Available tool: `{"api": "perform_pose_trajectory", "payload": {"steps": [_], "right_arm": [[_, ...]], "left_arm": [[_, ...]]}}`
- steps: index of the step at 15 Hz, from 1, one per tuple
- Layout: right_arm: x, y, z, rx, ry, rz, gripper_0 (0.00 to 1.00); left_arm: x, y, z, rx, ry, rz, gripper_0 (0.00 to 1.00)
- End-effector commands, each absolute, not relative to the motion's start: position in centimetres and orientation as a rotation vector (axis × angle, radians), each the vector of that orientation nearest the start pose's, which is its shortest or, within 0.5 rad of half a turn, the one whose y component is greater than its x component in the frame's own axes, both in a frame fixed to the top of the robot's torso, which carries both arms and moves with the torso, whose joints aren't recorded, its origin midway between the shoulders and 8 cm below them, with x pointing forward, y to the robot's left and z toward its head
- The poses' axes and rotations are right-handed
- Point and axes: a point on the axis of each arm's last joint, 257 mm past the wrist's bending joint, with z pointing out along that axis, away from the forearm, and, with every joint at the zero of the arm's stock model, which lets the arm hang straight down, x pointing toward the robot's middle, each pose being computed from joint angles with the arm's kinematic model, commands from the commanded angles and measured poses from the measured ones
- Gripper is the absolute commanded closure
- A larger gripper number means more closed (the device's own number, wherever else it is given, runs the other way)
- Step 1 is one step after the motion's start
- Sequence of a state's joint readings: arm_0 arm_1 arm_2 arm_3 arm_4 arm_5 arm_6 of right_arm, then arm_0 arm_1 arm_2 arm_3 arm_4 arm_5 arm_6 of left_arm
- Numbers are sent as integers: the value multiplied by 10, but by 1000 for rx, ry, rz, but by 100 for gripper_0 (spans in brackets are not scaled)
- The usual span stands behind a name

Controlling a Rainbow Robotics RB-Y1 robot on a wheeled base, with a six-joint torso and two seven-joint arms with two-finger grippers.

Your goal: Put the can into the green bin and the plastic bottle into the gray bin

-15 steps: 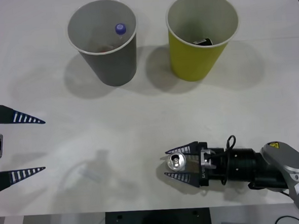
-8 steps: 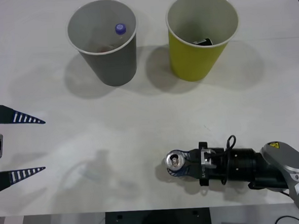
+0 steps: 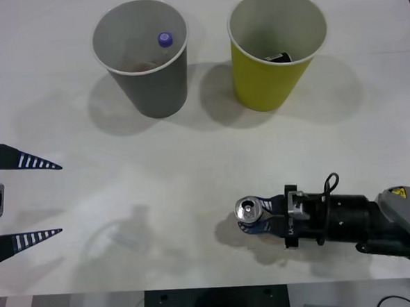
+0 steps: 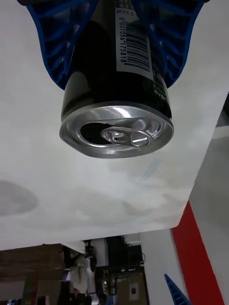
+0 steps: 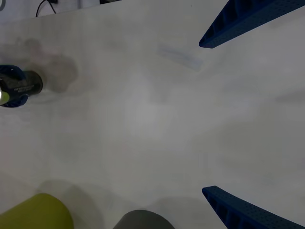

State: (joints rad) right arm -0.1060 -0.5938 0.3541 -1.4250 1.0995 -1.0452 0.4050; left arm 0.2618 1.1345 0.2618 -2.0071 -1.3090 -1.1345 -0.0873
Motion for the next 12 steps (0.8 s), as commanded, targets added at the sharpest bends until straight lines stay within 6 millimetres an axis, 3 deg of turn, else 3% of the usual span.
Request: {"api": "perform_pose_trajectory", "payload": {"steps": [1, 8, 12], "right_arm": [[367, -94, -273, -1323, 1419, 708, 100], [390, -114, -241, -1192, 1750, 644, 100], [399, -121, -215, -1005, 1924, 625, 100]], "left_arm": [[341, 286, -167, 1762, 1444, -118, 0], [341, 286, -167, 1762, 1444, -118, 0], [341, 286, -167, 1762, 1444, -118, 0]]}}
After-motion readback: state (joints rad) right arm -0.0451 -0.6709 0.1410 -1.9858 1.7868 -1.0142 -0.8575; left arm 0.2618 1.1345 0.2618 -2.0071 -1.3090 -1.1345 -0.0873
